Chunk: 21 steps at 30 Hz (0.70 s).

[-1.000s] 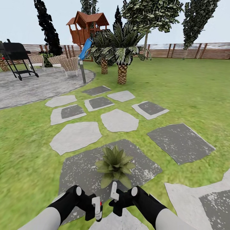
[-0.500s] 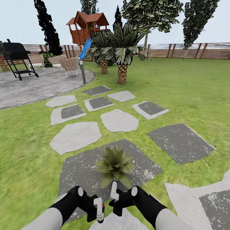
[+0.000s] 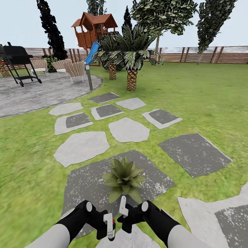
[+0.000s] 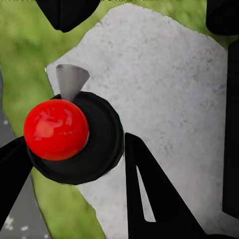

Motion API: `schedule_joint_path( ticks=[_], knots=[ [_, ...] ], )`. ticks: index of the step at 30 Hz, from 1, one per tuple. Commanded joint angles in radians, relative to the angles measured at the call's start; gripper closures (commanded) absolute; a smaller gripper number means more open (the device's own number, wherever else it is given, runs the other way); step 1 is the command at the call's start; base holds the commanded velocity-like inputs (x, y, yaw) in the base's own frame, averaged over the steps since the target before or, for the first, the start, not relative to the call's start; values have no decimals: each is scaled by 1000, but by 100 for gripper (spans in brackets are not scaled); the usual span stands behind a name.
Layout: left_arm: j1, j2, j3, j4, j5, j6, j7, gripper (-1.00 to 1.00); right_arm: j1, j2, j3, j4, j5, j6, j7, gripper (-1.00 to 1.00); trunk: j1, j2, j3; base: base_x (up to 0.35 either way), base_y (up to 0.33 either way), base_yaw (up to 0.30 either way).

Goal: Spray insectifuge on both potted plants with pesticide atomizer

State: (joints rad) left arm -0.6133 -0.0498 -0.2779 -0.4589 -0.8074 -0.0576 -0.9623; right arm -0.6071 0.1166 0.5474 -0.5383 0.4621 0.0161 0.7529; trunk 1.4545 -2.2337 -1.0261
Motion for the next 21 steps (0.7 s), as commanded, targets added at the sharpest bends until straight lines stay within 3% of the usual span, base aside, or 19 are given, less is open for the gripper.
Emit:
schedule_joint_path(
  ticks=[1,14,21],
  knots=[
    [0,0,0,-1,-4,-9,-4,100,0,0,0,-2,6,2,3,100,0,0,-1,0,0,0],
    [0,-2,3,-1,4,-18,-10,100,0,0,0,-1,6,2,2,100,0,0,-1,0,0,0],
    [0,-18,4,0,4,-18,-10,100,0,0,0,0,6,1,2,100,0,0,-1,0,0,0]
  ],
)
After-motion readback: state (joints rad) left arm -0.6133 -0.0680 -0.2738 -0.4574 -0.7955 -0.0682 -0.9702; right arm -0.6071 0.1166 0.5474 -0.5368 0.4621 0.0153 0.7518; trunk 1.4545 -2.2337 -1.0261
